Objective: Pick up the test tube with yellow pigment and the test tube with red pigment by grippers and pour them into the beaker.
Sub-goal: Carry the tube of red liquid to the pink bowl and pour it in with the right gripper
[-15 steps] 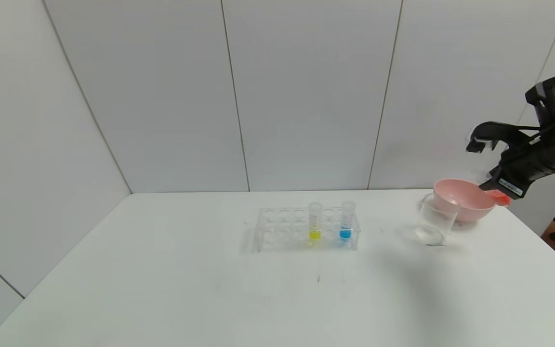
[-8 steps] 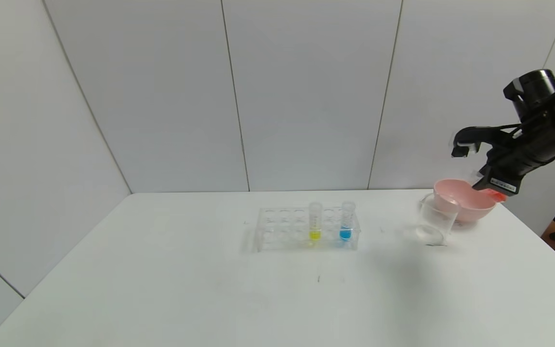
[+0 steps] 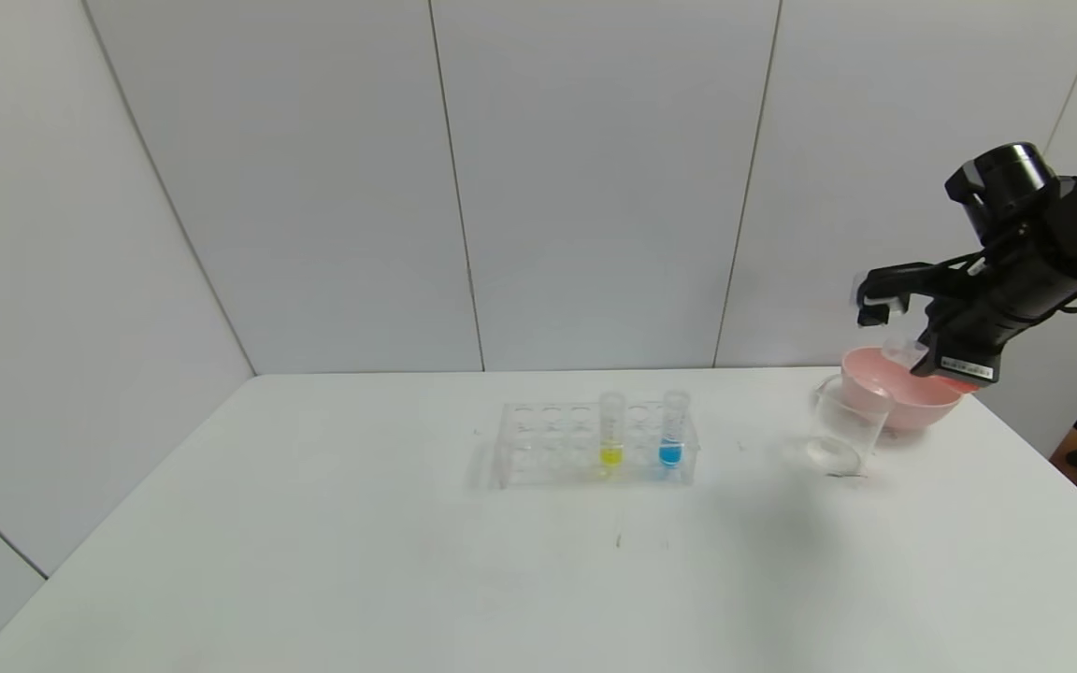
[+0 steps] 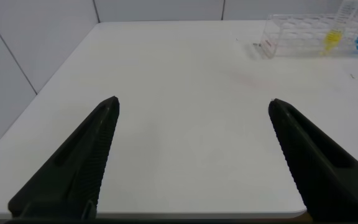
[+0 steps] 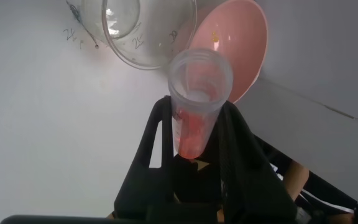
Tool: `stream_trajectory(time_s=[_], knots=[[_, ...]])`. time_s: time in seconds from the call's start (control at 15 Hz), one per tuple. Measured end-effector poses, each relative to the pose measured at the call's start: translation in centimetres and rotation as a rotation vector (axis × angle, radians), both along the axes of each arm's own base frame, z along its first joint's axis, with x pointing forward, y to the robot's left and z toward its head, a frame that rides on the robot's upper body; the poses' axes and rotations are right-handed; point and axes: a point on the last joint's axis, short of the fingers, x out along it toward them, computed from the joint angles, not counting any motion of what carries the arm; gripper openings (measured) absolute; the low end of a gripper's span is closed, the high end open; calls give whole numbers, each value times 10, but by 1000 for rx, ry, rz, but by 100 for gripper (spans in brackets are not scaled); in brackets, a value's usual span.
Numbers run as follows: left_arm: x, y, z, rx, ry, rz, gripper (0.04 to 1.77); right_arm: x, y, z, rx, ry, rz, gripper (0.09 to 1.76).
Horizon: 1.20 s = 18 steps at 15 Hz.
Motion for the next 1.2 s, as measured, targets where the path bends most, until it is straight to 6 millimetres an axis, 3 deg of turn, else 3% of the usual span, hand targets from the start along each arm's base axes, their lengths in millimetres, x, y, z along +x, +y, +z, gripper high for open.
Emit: stream_trajectory(time_s=[1.2], knots=[[0, 0, 0, 0, 0, 0, 172, 17, 19, -16, -341, 20, -12, 48]])
